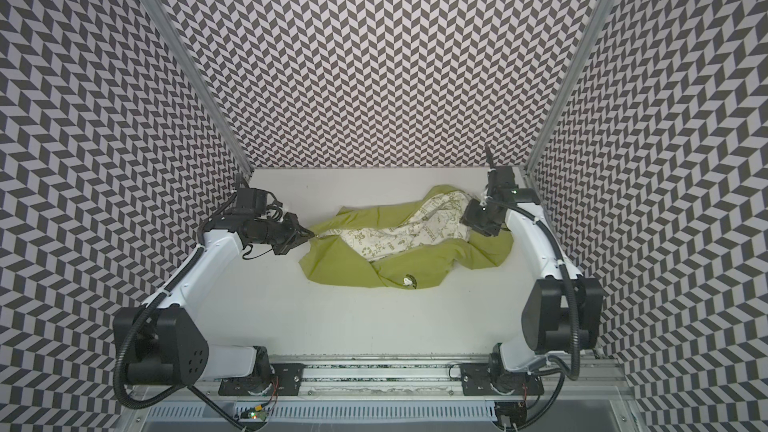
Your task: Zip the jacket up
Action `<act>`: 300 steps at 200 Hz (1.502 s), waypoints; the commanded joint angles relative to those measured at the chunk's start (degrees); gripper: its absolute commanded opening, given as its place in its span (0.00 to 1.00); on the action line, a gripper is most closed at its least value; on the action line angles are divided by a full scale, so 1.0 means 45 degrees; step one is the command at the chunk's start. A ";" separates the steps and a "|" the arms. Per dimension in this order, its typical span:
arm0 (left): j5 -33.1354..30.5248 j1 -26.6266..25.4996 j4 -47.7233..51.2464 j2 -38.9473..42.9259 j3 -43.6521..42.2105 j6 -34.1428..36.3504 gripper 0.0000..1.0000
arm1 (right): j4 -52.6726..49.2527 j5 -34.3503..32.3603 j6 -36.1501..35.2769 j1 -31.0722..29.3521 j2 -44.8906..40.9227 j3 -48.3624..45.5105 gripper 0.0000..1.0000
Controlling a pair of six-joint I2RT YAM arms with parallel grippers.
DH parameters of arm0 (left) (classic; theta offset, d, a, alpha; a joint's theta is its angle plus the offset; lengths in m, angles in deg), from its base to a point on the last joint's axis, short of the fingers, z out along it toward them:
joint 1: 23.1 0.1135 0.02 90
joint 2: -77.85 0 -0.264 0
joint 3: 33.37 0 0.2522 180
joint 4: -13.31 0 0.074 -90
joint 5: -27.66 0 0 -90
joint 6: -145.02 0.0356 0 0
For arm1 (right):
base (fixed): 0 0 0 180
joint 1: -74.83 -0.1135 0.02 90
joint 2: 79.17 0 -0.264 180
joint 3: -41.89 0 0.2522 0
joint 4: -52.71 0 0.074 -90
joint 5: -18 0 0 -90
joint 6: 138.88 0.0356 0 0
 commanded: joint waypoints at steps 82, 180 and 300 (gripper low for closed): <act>0.0675 0.0056 -0.0482 0.0401 -0.0346 0.0059 0.00 | 0.1229 -0.0787 0.0419 -0.1828 0.1030 -0.1850 0.34; 0.0559 0.0101 -0.0227 0.0596 -0.0465 0.0283 0.00 | 0.1040 -0.0904 0.0615 -0.1480 -0.1522 -0.1720 0.00; 0.0692 0.0160 -0.0354 0.1048 -0.1421 0.0224 0.00 | 0.0800 -0.2357 0.0195 -0.1073 0.0303 -0.1701 0.54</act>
